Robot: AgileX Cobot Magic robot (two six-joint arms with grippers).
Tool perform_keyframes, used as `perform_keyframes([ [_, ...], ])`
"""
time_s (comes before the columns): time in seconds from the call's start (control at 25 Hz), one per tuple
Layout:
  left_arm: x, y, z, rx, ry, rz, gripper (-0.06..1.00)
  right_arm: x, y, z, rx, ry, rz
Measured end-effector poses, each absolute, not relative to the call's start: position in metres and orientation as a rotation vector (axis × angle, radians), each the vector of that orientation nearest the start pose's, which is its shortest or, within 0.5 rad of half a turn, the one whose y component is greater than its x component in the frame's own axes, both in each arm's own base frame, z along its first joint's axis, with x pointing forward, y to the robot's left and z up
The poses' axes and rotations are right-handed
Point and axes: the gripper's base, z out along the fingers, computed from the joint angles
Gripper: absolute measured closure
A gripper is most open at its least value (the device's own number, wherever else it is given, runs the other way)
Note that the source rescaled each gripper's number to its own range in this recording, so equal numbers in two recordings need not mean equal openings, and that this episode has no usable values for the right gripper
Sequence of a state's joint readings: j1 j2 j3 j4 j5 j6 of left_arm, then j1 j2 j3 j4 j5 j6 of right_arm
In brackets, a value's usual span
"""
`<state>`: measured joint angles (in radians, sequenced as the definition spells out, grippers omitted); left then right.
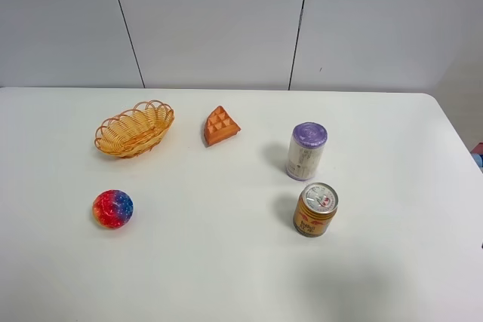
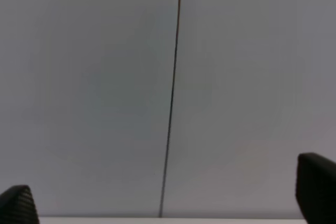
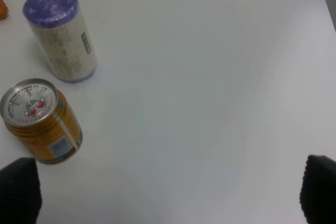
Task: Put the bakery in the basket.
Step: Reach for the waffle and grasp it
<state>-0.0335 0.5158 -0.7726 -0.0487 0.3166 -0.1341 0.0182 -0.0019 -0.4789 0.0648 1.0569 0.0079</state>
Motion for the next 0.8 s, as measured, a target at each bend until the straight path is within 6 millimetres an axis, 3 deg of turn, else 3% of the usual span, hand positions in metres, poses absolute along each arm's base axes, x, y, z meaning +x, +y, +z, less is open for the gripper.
perform_keyframes([
  [0.2, 0.185, -0.028, 0.416, -0.117, 1.718, -0.354, -0.06, -0.003, 0.005, 0.272, -0.013, 2.059, 0.094],
  [0.36, 0.241, -0.074, 0.403, 0.026, 1.849, -0.438, -0.06, -0.003, 0.005, 0.272, -0.013, 2.059, 0.094],
  [0.56, 0.293, -0.140, 0.352, 0.259, 2.024, -0.433, -0.06, -0.003, 0.005, 0.272, -0.013, 2.059, 0.094],
  [0.8, 0.339, -0.193, 0.279, 0.473, 2.188, -0.367, -0.06, -0.003, 0.005, 0.272, -0.013, 2.059, 0.094],
])
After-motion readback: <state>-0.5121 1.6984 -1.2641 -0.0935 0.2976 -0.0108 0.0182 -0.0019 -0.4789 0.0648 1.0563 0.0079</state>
